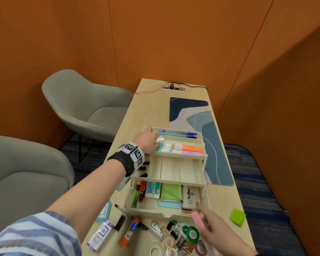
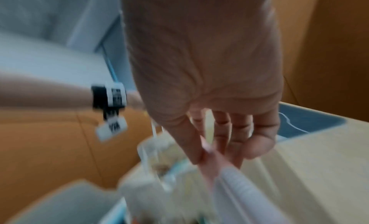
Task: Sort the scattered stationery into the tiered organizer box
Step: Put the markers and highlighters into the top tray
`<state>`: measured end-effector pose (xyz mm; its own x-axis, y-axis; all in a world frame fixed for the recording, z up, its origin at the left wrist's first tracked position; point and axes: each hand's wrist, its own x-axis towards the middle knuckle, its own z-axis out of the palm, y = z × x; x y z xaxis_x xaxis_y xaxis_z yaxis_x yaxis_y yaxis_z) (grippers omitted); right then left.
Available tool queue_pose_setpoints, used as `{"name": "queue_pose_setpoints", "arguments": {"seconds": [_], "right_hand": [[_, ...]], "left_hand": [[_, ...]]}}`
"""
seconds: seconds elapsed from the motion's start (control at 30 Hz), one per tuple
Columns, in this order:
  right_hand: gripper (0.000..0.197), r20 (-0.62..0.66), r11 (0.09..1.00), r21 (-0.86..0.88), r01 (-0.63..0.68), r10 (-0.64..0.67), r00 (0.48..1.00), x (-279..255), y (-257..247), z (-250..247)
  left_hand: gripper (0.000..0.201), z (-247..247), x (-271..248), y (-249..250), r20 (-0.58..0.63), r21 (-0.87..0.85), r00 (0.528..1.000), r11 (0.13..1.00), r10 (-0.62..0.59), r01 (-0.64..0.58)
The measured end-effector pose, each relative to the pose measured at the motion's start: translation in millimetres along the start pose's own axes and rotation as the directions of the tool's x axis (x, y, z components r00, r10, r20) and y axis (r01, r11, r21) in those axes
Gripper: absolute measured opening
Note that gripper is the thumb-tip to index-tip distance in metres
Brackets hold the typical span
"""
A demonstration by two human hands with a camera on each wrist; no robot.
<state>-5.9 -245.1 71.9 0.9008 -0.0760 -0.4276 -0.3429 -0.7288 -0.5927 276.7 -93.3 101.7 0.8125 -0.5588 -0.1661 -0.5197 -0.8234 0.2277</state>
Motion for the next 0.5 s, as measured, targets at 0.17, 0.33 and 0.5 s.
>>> {"name": "queue_pose_setpoints", "arguments": {"seconds": [0.17, 0.33, 0.5], "right_hand": [[0.04, -0.34, 0.814, 0.536, 0.225, -0.037, 0.94, 37.9, -45.8, -71.6], [0.029, -0.454, 0.539, 0.789, 0.295, 0.187, 0.871, 104.0, -59.3, -103.0], [0.028, -0.436, 0.49, 0.832, 0.262, 0.283, 0.855, 150.6, -53.1, -108.3]], "left_hand": [[0.038, 3.5, -0.7, -6.3, -0.02, -0.138, 1.0, 0.99, 0.0, -0.003], [0.036, 0.2, -7.0, -14.5, -0.016, -0.307, 1.0, 0.952, -0.004, -0.002], [0.028, -4.4, -13.9, -27.9, -0.026, -0.396, 1.0, 0.918, 0.002, -0.012]]}}
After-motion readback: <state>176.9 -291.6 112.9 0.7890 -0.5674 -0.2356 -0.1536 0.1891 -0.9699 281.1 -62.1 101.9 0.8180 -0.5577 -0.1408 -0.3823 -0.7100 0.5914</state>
